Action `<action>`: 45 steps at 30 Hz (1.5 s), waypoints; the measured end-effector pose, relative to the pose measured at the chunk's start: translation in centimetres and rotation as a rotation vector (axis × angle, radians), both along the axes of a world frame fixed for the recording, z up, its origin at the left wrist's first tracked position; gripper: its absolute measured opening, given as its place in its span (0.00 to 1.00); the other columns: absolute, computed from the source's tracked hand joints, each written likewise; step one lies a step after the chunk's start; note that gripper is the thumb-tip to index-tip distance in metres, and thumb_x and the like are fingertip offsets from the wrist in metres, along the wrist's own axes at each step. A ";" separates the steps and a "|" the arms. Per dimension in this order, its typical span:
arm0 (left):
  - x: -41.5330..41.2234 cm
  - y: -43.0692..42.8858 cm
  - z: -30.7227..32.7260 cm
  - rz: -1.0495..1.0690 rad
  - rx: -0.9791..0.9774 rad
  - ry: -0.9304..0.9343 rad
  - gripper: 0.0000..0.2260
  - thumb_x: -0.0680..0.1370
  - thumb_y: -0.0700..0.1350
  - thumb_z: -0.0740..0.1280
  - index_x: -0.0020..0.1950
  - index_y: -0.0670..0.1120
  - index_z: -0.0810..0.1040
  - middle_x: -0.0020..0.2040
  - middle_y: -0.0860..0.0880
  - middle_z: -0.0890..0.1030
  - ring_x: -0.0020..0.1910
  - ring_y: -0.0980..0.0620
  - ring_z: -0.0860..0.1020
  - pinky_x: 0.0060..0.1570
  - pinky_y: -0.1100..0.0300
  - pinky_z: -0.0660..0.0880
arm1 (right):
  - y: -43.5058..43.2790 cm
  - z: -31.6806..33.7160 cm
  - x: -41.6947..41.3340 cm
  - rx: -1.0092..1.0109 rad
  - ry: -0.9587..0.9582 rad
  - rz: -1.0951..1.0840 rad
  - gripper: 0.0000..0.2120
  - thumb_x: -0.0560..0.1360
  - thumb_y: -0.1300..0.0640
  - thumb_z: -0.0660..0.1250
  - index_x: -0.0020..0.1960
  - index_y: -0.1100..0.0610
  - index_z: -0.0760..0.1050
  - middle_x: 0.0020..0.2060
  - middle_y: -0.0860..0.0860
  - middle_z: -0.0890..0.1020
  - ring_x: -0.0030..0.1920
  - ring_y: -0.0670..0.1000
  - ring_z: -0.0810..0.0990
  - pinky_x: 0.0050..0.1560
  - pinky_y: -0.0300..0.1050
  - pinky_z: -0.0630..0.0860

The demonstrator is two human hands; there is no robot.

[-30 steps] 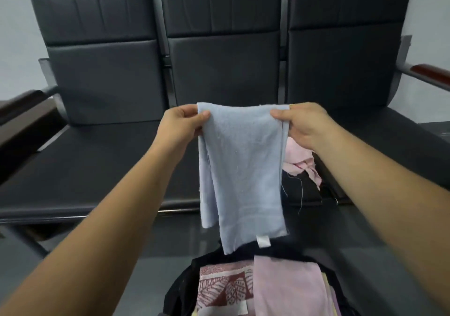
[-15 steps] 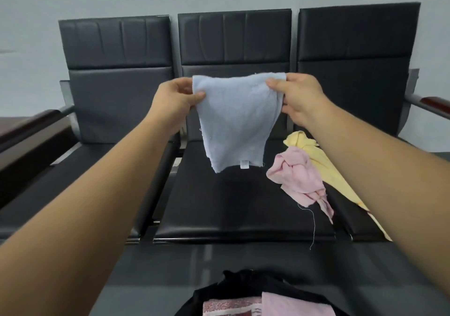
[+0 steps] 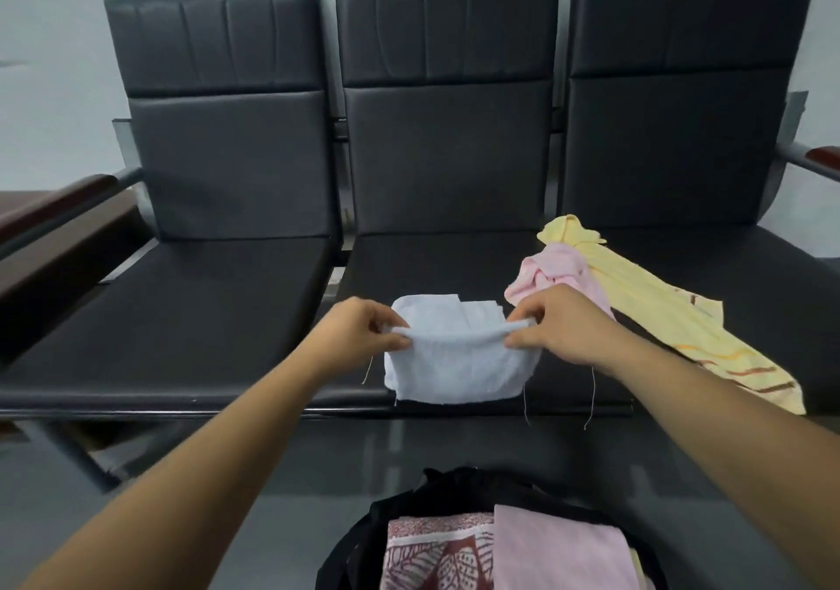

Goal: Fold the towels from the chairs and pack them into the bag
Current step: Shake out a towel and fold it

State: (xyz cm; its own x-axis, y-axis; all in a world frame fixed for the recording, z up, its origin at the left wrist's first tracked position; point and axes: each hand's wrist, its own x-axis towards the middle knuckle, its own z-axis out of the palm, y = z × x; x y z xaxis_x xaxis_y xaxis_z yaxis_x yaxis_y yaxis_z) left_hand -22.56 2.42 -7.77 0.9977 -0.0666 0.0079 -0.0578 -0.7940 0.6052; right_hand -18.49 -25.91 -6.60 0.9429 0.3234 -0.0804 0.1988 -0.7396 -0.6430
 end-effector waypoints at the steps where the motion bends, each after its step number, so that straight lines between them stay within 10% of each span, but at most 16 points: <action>1: -0.2 0.0 -0.7 0.003 -0.031 0.005 0.02 0.76 0.50 0.75 0.47 0.56 0.85 0.47 0.53 0.81 0.45 0.58 0.78 0.48 0.65 0.73 | -0.2 -0.6 0.0 0.023 -0.017 0.012 0.06 0.73 0.53 0.78 0.47 0.52 0.84 0.41 0.48 0.81 0.42 0.47 0.76 0.39 0.37 0.70; 7: 1.0 1.0 -3.1 -0.006 -0.547 0.139 0.07 0.80 0.50 0.71 0.49 0.47 0.83 0.48 0.49 0.84 0.50 0.52 0.82 0.58 0.53 0.79 | -0.8 -3.7 2.5 0.498 0.202 -0.117 0.08 0.72 0.55 0.78 0.48 0.54 0.82 0.46 0.51 0.84 0.52 0.52 0.81 0.48 0.45 0.77; 10: 3.3 0.9 -3.7 0.093 -0.591 0.095 0.06 0.81 0.45 0.70 0.52 0.43 0.83 0.45 0.51 0.86 0.48 0.52 0.84 0.50 0.57 0.82 | 0.1 -4.3 5.0 0.515 0.216 -0.174 0.09 0.74 0.56 0.77 0.53 0.55 0.83 0.53 0.55 0.85 0.59 0.59 0.83 0.63 0.63 0.78; 15: 9.9 0.8 -5.0 0.334 -0.564 0.037 0.10 0.79 0.48 0.72 0.53 0.42 0.82 0.49 0.47 0.85 0.49 0.50 0.84 0.50 0.56 0.83 | 3.4 -4.4 10.4 0.490 0.164 -0.358 0.07 0.78 0.56 0.73 0.55 0.56 0.80 0.55 0.54 0.82 0.57 0.56 0.81 0.61 0.56 0.80; 18: 13.3 0.7 -6.6 0.494 -0.487 0.057 0.17 0.79 0.54 0.71 0.59 0.42 0.79 0.56 0.50 0.82 0.54 0.48 0.80 0.57 0.53 0.79 | 5.2 -5.7 12.7 0.345 0.168 -0.455 0.19 0.77 0.52 0.72 0.65 0.58 0.77 0.60 0.55 0.80 0.60 0.57 0.80 0.60 0.53 0.79; 23: 14.8 0.5 -9.1 0.585 -0.430 0.270 0.23 0.76 0.56 0.74 0.62 0.41 0.78 0.58 0.48 0.80 0.57 0.45 0.79 0.53 0.54 0.75 | 6.2 -8.6 14.2 -0.002 0.240 -0.478 0.10 0.81 0.54 0.66 0.50 0.60 0.71 0.41 0.53 0.75 0.47 0.55 0.77 0.55 0.49 0.78; 29: 15.3 -1.1 -8.2 0.509 -0.311 0.446 0.28 0.74 0.55 0.76 0.67 0.39 0.74 0.60 0.45 0.80 0.59 0.43 0.80 0.60 0.50 0.78 | 7.0 -5.4 14.2 -0.157 0.379 -0.364 0.13 0.86 0.53 0.58 0.58 0.64 0.73 0.51 0.56 0.73 0.56 0.54 0.76 0.65 0.46 0.74; 35: 13.7 -2.3 -8.6 0.477 -0.460 0.393 0.20 0.76 0.52 0.74 0.62 0.43 0.77 0.57 0.48 0.81 0.51 0.48 0.80 0.41 0.56 0.74 | 7.6 -7.7 13.8 0.067 0.483 -0.418 0.22 0.79 0.51 0.71 0.67 0.63 0.73 0.62 0.57 0.80 0.62 0.60 0.80 0.66 0.52 0.75; 45: 6.1 -0.7 -6.4 0.271 -1.002 0.225 0.13 0.79 0.45 0.72 0.63 0.48 0.79 0.57 0.48 0.86 0.55 0.48 0.85 0.55 0.50 0.81 | 5.1 -7.8 6.7 0.819 0.507 -0.421 0.17 0.75 0.53 0.77 0.59 0.62 0.80 0.49 0.55 0.88 0.52 0.57 0.87 0.59 0.56 0.82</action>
State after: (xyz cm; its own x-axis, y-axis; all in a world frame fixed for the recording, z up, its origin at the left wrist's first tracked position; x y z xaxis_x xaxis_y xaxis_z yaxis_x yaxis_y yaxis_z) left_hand -16.49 1.71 -14.18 0.9636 0.0933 -0.2505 0.2408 0.1040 0.9650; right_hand -11.75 -20.85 -14.44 0.9088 0.1108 -0.4022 -0.4059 0.0122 -0.9139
